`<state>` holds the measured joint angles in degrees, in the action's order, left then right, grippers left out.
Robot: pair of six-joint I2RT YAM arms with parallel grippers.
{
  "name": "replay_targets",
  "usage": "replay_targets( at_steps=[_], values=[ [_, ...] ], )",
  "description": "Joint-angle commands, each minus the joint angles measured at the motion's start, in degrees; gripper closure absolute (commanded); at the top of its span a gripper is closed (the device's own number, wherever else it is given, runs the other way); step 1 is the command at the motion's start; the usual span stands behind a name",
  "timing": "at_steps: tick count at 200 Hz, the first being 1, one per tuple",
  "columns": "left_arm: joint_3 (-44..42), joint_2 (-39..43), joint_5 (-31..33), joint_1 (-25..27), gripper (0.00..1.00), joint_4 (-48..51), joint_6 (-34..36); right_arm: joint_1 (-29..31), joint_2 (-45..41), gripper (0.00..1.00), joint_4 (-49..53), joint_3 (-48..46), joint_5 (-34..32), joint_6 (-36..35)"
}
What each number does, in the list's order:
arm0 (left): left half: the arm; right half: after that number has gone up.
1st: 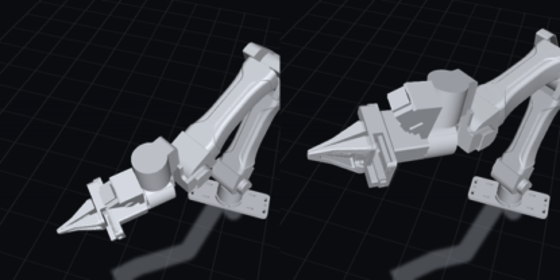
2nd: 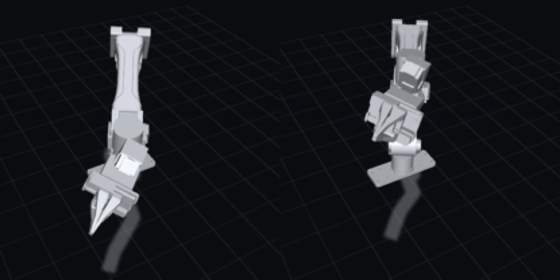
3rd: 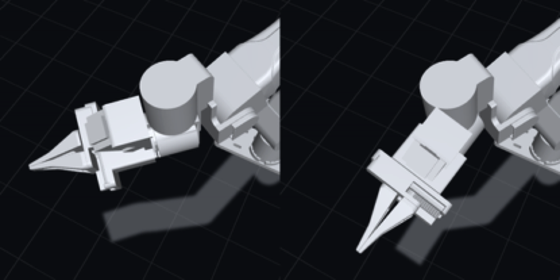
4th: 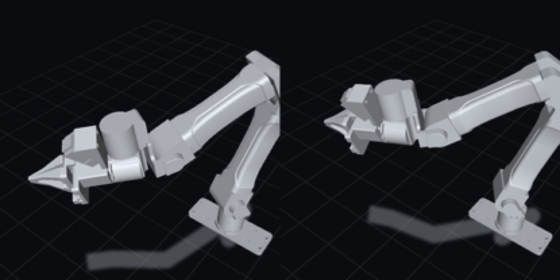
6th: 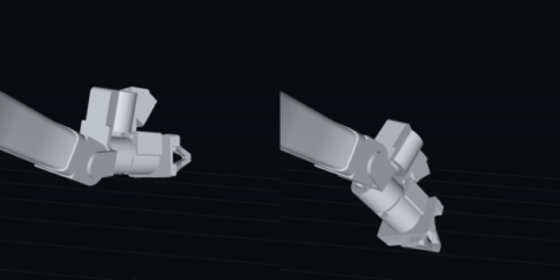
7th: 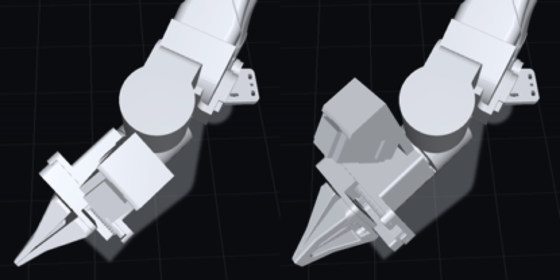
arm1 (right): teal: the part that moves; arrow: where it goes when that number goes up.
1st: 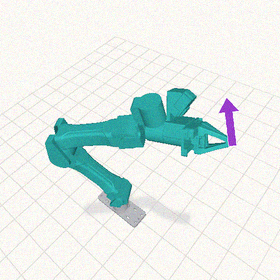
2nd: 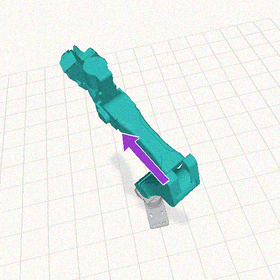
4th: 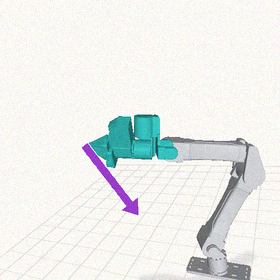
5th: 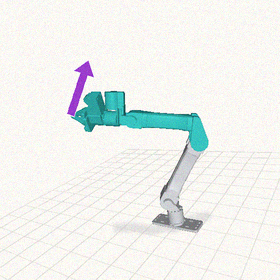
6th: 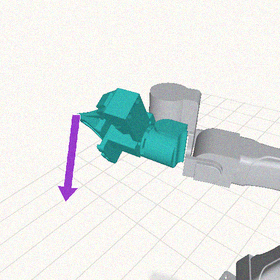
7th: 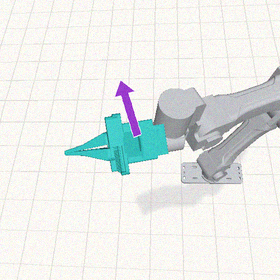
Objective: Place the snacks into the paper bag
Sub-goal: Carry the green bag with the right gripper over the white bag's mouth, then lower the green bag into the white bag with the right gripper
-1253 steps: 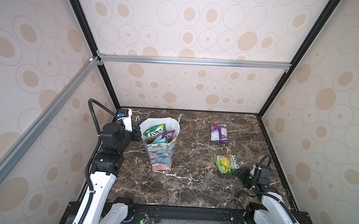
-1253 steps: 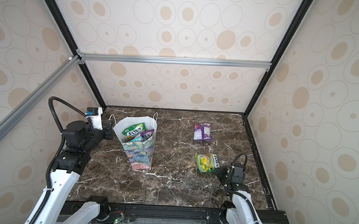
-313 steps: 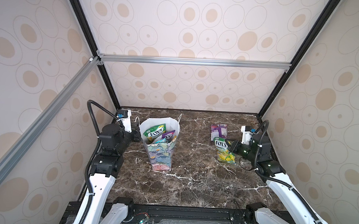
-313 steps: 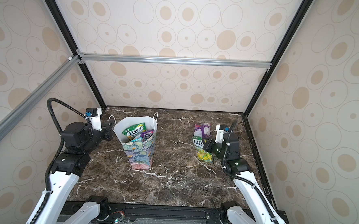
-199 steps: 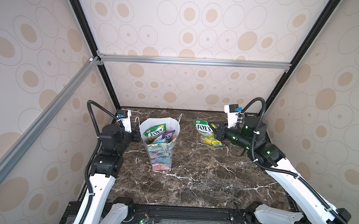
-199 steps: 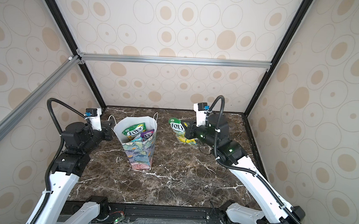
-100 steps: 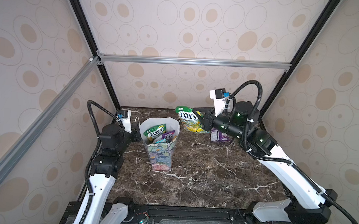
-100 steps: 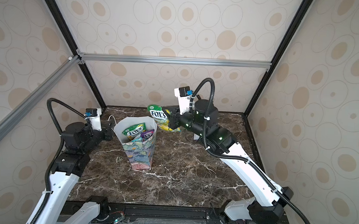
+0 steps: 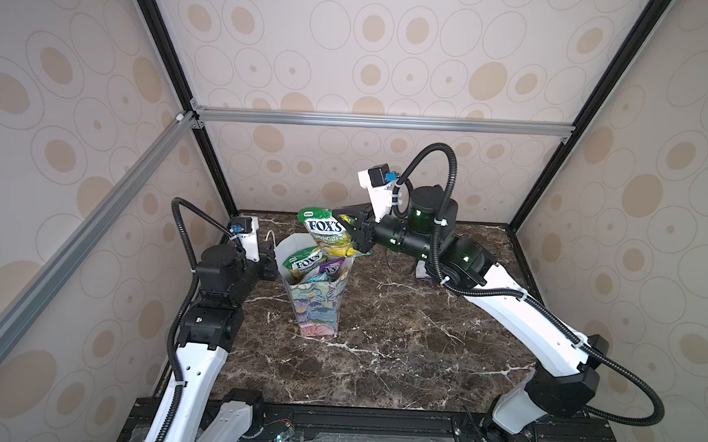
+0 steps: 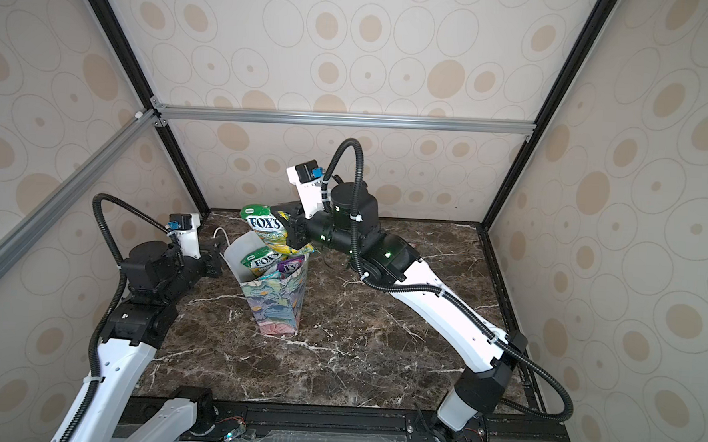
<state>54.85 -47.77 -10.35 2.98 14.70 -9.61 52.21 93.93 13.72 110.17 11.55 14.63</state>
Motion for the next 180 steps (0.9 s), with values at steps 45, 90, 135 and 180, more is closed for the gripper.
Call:
replay_targets(
  at_steps=[45,90,135,180],
  values=[
    [0.68,0.88,0.65,-0.23,0.95,-2.59,0.25,1.19,12.49,1.0,-1.11,13.31,-5.71,-3.85],
    [0.79,1.01,0.4,-0.23,0.95,-2.48,0.2,0.89,22.39,1.0,6.94,24.82,-7.09,-6.76],
    [0.79,1.61,1.02,-0.23,0.94,-2.39,0.42,0.59,24.74,1.0,9.76,24.7,-7.85,-7.17],
    [0.91,1.36,0.8,-0.24,0.94,-2.31,0.38,0.15,23.81,1.0,8.29,18.33,-8.41,-5.45]
  ],
)
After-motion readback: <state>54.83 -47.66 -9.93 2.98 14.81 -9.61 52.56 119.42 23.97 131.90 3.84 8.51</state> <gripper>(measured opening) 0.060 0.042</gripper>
